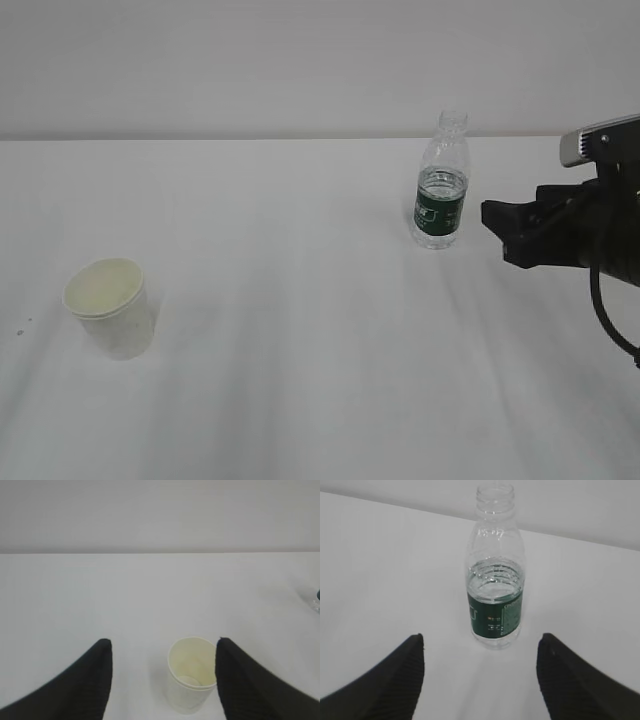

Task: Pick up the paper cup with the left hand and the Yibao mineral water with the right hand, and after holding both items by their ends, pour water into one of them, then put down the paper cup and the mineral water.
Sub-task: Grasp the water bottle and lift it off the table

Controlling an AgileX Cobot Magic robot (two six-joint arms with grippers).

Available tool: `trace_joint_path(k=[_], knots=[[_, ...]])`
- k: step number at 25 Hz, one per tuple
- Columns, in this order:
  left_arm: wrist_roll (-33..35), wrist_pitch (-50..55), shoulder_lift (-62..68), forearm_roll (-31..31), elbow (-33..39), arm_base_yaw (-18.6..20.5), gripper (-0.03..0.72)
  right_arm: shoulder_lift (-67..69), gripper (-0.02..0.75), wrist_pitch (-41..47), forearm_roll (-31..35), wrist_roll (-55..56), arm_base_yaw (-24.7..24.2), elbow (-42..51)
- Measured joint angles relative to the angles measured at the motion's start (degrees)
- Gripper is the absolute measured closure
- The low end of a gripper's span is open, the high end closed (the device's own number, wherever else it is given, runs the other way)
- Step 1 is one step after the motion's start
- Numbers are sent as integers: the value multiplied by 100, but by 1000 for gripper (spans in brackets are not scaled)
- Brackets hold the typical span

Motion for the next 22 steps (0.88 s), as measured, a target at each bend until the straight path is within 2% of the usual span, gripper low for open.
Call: trace_joint_path(k=[8, 22], knots=[[0, -228, 0, -13, 0, 0, 225, 549, 205, -650, -12, 7, 0, -11], [0, -704, 0, -17, 202, 0, 225, 1060, 205, -1230, 9, 2, 0, -19]])
